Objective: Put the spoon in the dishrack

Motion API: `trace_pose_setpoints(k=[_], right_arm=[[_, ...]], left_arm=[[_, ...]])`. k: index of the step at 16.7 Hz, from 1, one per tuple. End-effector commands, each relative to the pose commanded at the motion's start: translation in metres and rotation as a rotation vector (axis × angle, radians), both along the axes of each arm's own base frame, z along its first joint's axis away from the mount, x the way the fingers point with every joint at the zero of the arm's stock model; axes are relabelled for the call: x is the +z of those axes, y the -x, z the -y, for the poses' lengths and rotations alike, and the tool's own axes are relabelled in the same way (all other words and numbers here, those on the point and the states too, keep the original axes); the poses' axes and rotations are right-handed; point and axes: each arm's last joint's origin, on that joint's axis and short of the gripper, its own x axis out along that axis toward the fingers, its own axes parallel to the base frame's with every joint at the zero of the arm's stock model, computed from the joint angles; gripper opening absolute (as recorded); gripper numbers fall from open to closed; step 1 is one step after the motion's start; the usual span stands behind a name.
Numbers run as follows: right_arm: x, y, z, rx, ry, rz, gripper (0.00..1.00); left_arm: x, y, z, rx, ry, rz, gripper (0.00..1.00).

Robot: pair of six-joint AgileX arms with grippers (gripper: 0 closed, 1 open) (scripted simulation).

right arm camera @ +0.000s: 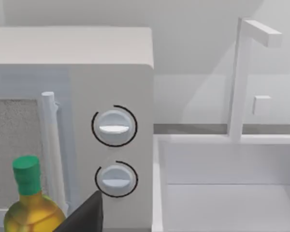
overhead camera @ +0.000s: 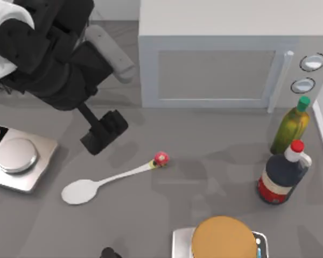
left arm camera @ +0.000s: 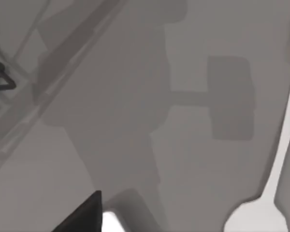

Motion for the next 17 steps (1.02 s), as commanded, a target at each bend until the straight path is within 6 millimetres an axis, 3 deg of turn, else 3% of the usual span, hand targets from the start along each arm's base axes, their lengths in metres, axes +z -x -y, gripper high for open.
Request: trace_pose_setpoints(k=[3, 7, 15, 17], right_arm=[[0.000, 0.000, 0.000, 0.000, 0.000, 0.000, 1.00], [0.000, 0.000, 0.000, 0.000, 0.000, 0.000, 1.00], [0.000, 0.000, 0.000, 0.000, 0.000, 0.000, 1.00], [0.000, 0.000, 0.000, 0.000, 0.000, 0.000, 1.00]], left_arm=[[-0.033, -0.029, 0.036, -0.105, -0.116, -0.190, 1.00], [-0.063, -0.044, 0.065, -0.199, -0.212, -0.352, 1.00], [-0.069, -0.046, 0.068, -0.213, -0.229, -0.382, 1.00], [-0.081, -0.047, 0.069, -0.216, -0.232, -0.386, 1.00]])
